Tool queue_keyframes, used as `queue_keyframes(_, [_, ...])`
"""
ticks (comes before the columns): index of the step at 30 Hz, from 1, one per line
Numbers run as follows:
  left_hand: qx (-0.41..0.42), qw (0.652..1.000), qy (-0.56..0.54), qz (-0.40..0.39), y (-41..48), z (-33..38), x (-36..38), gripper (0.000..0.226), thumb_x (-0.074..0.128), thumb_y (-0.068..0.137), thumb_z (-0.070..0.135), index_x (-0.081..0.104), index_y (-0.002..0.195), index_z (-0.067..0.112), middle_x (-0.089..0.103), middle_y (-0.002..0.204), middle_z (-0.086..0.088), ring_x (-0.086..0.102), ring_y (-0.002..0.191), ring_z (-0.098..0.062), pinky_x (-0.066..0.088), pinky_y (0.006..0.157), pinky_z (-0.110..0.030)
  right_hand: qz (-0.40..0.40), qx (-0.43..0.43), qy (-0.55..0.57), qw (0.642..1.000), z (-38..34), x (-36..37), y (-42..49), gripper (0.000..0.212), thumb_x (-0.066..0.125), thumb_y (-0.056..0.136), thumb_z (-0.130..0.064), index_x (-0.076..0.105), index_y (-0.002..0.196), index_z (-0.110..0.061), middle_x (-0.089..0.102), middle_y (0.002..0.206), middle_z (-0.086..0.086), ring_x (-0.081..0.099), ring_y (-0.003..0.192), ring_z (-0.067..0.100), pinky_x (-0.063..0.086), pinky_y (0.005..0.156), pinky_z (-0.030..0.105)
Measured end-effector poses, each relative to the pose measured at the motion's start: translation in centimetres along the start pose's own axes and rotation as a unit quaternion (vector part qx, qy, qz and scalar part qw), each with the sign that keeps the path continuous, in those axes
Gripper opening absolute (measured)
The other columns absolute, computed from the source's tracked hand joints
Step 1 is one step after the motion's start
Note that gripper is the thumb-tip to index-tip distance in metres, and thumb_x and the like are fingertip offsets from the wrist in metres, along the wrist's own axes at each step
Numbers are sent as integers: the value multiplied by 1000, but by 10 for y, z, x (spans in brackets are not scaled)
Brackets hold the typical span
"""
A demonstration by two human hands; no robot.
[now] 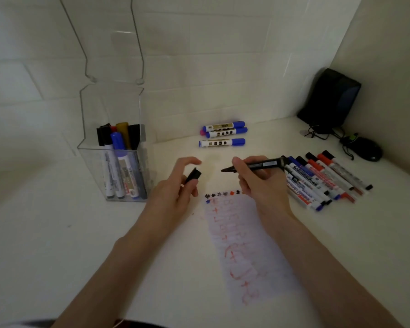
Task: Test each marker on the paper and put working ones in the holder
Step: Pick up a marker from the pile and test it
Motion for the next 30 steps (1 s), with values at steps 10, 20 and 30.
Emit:
queue_keyframes(10, [-62,989,-135,-1,4,-14,9,9,60,99,19,63,106,23,69,83,10,59,60,-16,47,57,-27,-64,24,-34,997,2,14,-5,21,75,93,-27,77,102,-8,77,84,12,66,66,17,52,62,28])
queue_keyframes(20, [-51,980,-194,8,6,-8,5,11,57,100,11,65,107,15,68,87,4,60,63,-9,50,60,-22,-127,29,-16,991,-4,22,-16,22,79,88,-18,75,108,-11,79,92,12,77,83,30,61,77,36])
queue_keyframes(30, [-27,972,-234,10,8,-4,2,14,57,99,6,67,109,7,68,78,-2,55,59,-12,43,58,-16,-225,58,-23,972,-8,30,-22,24,73,93,-19,76,116,-11,79,102,14,77,87,34,62,73,30])
Point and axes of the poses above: each hand's wrist, its own y-axis towards the middle knuckle, its own x-axis out of the palm, z = x × y, the point moved 10 cm from there along y, towards the middle knuckle
